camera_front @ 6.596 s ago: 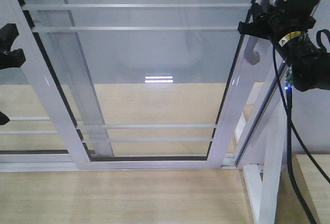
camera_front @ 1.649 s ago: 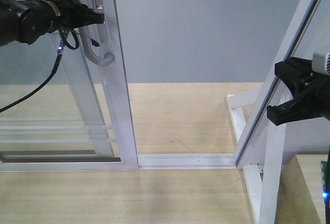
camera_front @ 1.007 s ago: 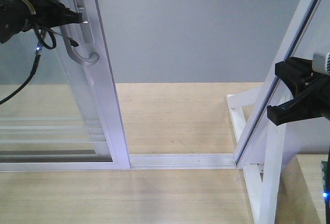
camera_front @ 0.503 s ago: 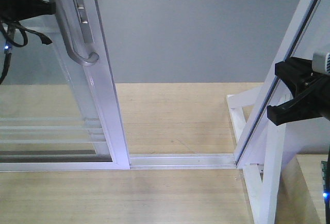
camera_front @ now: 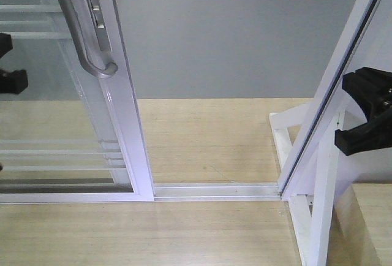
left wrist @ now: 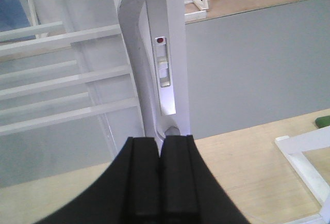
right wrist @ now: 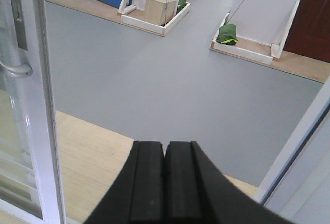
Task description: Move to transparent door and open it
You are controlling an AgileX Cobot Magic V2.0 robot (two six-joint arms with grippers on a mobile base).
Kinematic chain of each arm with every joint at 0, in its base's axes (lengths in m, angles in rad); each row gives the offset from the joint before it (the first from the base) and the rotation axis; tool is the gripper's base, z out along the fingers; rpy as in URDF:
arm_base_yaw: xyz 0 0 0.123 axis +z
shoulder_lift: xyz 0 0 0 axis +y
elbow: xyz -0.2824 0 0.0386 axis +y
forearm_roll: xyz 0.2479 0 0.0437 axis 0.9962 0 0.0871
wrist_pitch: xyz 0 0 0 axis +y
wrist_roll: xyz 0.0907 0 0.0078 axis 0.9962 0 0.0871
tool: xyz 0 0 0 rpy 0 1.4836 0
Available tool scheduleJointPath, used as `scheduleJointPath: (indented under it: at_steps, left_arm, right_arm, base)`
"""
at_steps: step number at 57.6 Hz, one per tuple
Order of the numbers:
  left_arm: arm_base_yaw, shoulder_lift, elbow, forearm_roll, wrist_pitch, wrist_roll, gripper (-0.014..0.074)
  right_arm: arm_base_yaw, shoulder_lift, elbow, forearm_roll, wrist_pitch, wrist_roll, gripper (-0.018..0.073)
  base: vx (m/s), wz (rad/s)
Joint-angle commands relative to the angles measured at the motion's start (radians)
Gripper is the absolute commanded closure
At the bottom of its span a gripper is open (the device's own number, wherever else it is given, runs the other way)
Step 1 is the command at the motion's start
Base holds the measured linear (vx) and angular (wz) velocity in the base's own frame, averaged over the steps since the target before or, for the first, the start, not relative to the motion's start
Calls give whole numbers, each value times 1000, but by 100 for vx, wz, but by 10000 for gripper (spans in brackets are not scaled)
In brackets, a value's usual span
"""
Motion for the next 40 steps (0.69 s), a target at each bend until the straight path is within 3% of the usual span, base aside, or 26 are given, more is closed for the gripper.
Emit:
scheduleJointPath:
  at_steps: [1, 14, 28, 40]
  left_arm:
    - [-16, -115, 29, -30, -10, 2, 596]
    - [-30, -445, 209, -164, 56, 12, 596]
    - [-36, -662, 335, -385, 129, 180, 596]
    - [-34, -676, 403, -404, -51, 206, 596]
  right_arm:
    - [-5, -75, -29, 22, 1, 4, 565]
    - [-5, -283, -28, 28, 126, -11, 565]
    - [-5, -418, 102, 24, 128, -11, 565]
    - [-5, -425, 203, -1, -13, -11, 565]
  base:
    - [0, 0]
    - [0, 0]
    - [0, 0]
    - [0, 0]
